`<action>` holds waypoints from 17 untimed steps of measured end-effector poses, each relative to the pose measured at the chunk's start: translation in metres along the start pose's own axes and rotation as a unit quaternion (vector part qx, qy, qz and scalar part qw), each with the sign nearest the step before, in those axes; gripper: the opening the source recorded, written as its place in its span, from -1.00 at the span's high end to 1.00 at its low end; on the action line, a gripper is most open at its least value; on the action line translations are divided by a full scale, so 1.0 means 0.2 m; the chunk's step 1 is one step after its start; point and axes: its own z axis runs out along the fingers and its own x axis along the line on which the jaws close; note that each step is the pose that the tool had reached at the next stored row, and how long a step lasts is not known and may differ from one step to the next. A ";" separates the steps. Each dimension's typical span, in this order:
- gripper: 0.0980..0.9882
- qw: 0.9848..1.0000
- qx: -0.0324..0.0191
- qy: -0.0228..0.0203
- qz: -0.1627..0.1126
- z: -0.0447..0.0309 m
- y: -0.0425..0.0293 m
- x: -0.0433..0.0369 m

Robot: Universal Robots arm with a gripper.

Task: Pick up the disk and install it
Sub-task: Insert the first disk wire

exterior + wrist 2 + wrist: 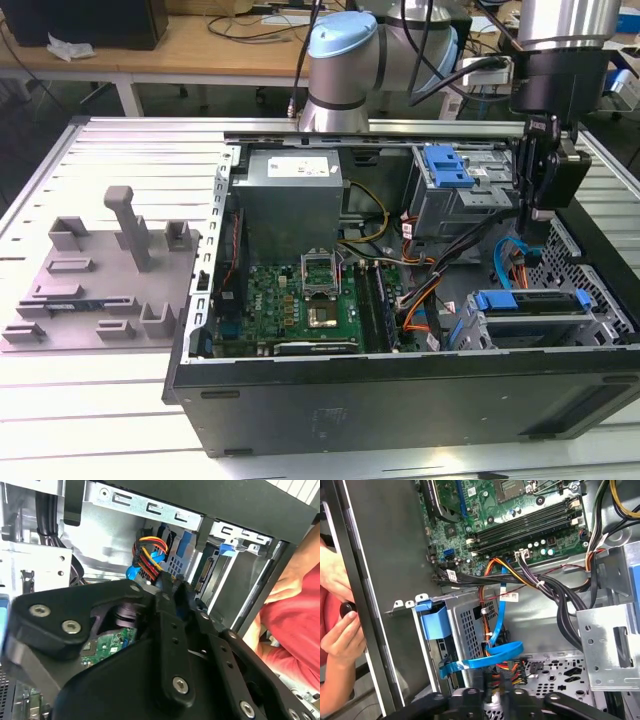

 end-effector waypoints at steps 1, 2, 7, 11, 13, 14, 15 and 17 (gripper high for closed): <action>0.77 1.000 0.000 0.000 0.000 0.000 0.000 -0.001; 0.84 1.000 0.000 0.000 0.000 0.000 0.000 -0.002; 0.84 1.000 0.000 0.001 0.001 0.000 0.000 -0.002; 0.84 1.000 0.000 0.000 0.001 -0.013 -0.003 0.006; 0.84 1.000 0.000 0.000 0.001 -0.026 -0.007 0.017; 0.84 1.000 0.000 0.000 0.001 -0.026 -0.010 0.025; 0.84 1.000 0.000 0.000 0.001 -0.021 -0.012 0.035; 0.84 1.000 -0.001 -0.002 0.000 -0.008 -0.020 0.064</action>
